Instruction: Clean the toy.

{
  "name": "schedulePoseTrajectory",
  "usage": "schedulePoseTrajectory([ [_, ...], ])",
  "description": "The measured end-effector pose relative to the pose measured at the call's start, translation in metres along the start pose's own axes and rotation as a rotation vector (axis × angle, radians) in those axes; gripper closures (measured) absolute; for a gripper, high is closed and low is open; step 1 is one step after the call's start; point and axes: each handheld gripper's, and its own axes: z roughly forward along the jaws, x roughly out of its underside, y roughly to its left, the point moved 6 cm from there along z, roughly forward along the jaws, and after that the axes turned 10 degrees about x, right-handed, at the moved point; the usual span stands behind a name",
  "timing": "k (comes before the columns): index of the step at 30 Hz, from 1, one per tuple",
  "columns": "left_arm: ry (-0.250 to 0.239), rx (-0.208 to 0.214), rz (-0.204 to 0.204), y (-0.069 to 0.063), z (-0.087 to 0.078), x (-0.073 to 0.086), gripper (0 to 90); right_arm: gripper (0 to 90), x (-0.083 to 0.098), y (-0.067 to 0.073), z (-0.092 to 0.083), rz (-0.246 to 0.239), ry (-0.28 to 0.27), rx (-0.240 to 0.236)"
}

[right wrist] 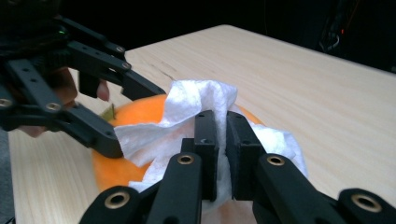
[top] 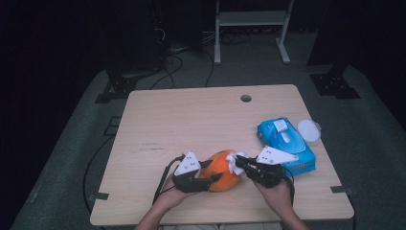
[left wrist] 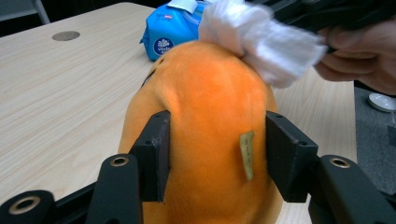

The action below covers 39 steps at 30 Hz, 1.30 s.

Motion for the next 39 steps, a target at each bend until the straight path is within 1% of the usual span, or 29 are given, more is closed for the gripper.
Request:
schedulePoseTrajectory([
  [1, 0.002, 0.002, -0.01, 0.001, 0.002, 0.001, 37.0, 82.9, 0.002, -0.001, 0.0, 0.004, 0.008, -0.001],
  [3, 0.007, -0.006, -0.028, 0.004, 0.003, 0.002, 23.8, 82.9, 0.002, 0.005, 0.001, -0.023, 0.011, 0.001],
  [4, 0.018, -0.01, -0.033, 0.005, 0.003, 0.004, 19.4, 82.9, 0.001, 0.007, 0.002, -0.03, 0.01, -0.005],
  [5, 0.025, -0.012, -0.036, 0.006, 0.002, 0.006, 17.1, 82.9, 0.001, 0.009, 0.002, -0.032, 0.01, -0.013],
  [6, 0.023, -0.011, -0.034, 0.006, 0.002, 0.007, 17.4, 82.9, 0.001, 0.011, 0.002, -0.028, 0.01, -0.019],
  [7, 0.021, -0.011, -0.009, 0.005, 0.001, 0.007, 23.4, 82.9, 0.001, 0.012, 0.002, -0.025, 0.009, -0.028],
  [8, 0.015, -0.028, 0.036, 0.002, -0.001, 0.004, 32.6, 82.8, 0.0, 0.013, 0.002, -0.019, 0.007, -0.031],
  [9, 0.014, -0.059, 0.087, 0.0, -0.002, 0.001, 41.0, 82.8, -0.001, 0.014, 0.0, -0.019, 0.002, -0.037],
  [10, 0.014, -0.081, 0.122, -0.002, -0.003, -0.001, 46.1, 82.8, -0.004, 0.014, -0.002, -0.017, -0.005, -0.043],
  [12, 0.012, -0.141, 0.195, -0.003, -0.004, -0.006, 49.4, 82.8, -0.008, 0.014, -0.005, -0.024, -0.02, -0.046],
  [13, 0.035, -0.144, 0.211, -0.003, -0.003, -0.005, 49.4, 82.9, -0.009, 0.013, -0.006, -0.022, -0.023, -0.041],
  [14, 0.057, -0.127, 0.213, -0.003, -0.001, -0.002, 49.2, 82.9, -0.009, 0.011, -0.005, -0.017, -0.025, -0.04],
  [17, 0.07, -0.024, 0.202, -0.01, 0.003, 0.004, 45.7, 82.8, -0.004, 0.005, -0.002, 0.018, -0.009, -0.039],
  [18, 0.057, 0.013, 0.184, -0.012, 0.003, 0.002, 43.2, 82.8, 0.0, 0.002, 0.0, 0.036, 0.006, -0.04],
  [19, 0.036, 0.036, 0.165, -0.012, 0.001, 0.0, 40.2, 82.8, 0.003, 0.0, 0.003, 0.046, 0.022, -0.045],
  [20, -0.002, 0.053, 0.131, -0.011, -0.002, -0.004, 36.4, 82.8, 0.006, 0.0, 0.005, 0.05, 0.038, -0.05],
  [21, -0.022, 0.032, 0.091, -0.007, -0.005, -0.007, 29.3, 82.8, 0.011, 0.0, 0.007, 0.054, 0.06, -0.056],
  [22, -0.021, 0.005, 0.068, -0.002, -0.008, -0.007, 22.9, 82.8, 0.014, 0.001, 0.009, 0.057, 0.067, -0.062],
  [23, -0.017, -0.012, 0.049, 0.003, -0.01, -0.005, 19.9, 82.8, 0.014, 0.003, 0.009, 0.055, 0.068, -0.066],
  [25, 0.02, -0.018, 0.002, 0.01, -0.009, 0.004, 18.2, 82.7, 0.013, 0.006, 0.009, 0.051, 0.066, -0.073],
  [26, 0.04, -0.004, -0.009, 0.011, -0.007, 0.009, 16.9, 82.8, 0.012, 0.01, 0.008, 0.044, 0.057, -0.08],
  [27, 0.056, 0.006, -0.012, 0.011, -0.004, 0.012, 16.9, 82.7, 0.011, 0.015, 0.008, 0.032, 0.052, -0.088],
  [30, 0.073, 0.0, 0.001, 0.008, 0.0, 0.014, 17.6, 82.6, 0.008, 0.03, 0.007, -0.025, 0.038, -0.114],
  [31, 0.08, -0.003, 0.014, 0.007, 0.001, 0.014, 18.5, 82.6, 0.008, 0.033, 0.008, -0.036, 0.035, -0.123],
  [32, 0.078, -0.005, 0.021, 0.006, 0.001, 0.014, 20.6, 82.6, 0.009, 0.033, 0.009, -0.039, 0.038, -0.119],
  [34, 0.068, 0.009, 0.02, 0.006, -0.001, 0.012, 20.7, 82.7, 0.009, 0.025, 0.01, -0.016, 0.042, -0.109],
  [37, 0.043, 0.026, 0.004, 0.008, -0.008, 0.007, 17.6, 82.7, 0.013, 0.007, 0.01, 0.024, 0.052, -0.061],
  [38, 0.046, 0.027, 0.004, 0.008, -0.009, 0.007, 15.5, 82.7, 0.015, 0.002, 0.01, 0.037, 0.061, -0.044],
  [39, 0.062, 0.035, 0.003, 0.008, -0.01, 0.008, 13.7, 82.7, 0.016, -0.002, 0.011, 0.043, 0.065, -0.036],
])
